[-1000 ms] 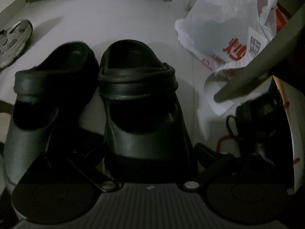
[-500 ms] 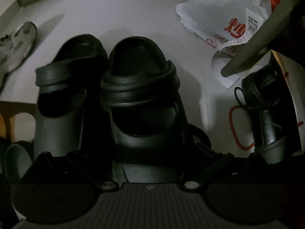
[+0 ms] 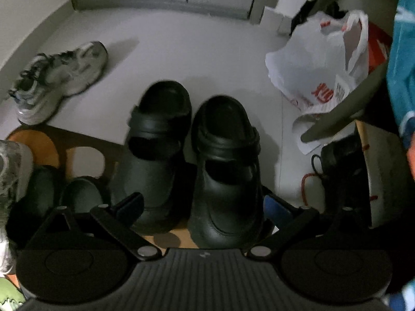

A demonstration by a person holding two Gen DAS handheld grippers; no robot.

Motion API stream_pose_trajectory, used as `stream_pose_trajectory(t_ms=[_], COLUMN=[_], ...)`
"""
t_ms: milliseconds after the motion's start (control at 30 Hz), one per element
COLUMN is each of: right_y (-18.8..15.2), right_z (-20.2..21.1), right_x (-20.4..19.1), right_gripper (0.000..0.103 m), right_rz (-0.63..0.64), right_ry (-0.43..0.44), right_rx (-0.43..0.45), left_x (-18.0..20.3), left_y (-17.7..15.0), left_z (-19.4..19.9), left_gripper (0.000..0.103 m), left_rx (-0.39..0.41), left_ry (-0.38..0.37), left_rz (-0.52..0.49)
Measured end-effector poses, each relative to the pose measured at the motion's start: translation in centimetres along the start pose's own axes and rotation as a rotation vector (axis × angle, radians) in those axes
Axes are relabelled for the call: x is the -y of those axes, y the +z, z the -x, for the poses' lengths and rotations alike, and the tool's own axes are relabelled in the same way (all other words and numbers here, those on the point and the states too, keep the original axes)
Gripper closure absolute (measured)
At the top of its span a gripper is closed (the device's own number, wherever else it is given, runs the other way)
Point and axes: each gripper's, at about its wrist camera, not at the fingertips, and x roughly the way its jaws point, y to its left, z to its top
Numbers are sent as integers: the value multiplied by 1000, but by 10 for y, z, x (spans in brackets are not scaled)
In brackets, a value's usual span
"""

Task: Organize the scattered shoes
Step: 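Set the black clogs side by side on the mat and open the right gripper, then grasp the grey-and-white sneaker on the floor with the left gripper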

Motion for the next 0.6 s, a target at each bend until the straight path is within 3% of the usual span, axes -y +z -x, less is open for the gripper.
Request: stream_pose_trajectory(t_ms=[167,333,600], right_y=[-3,-15,-47], right_z=[26,57,106], right_x=[-4,5,28], right_gripper=[2,2,2], right_rz=[82,84,122], right_ry=[-2,-2,-22], right_rx=[18,45,62], left_x=[-1,-1,21], left_y=[-1,-1,-2], left_z=[2,5,4], left_gripper=[12,12,12], left_rx=[4,19,-2], left_ry=[13,37,-32], left_rz=[3,5,19])
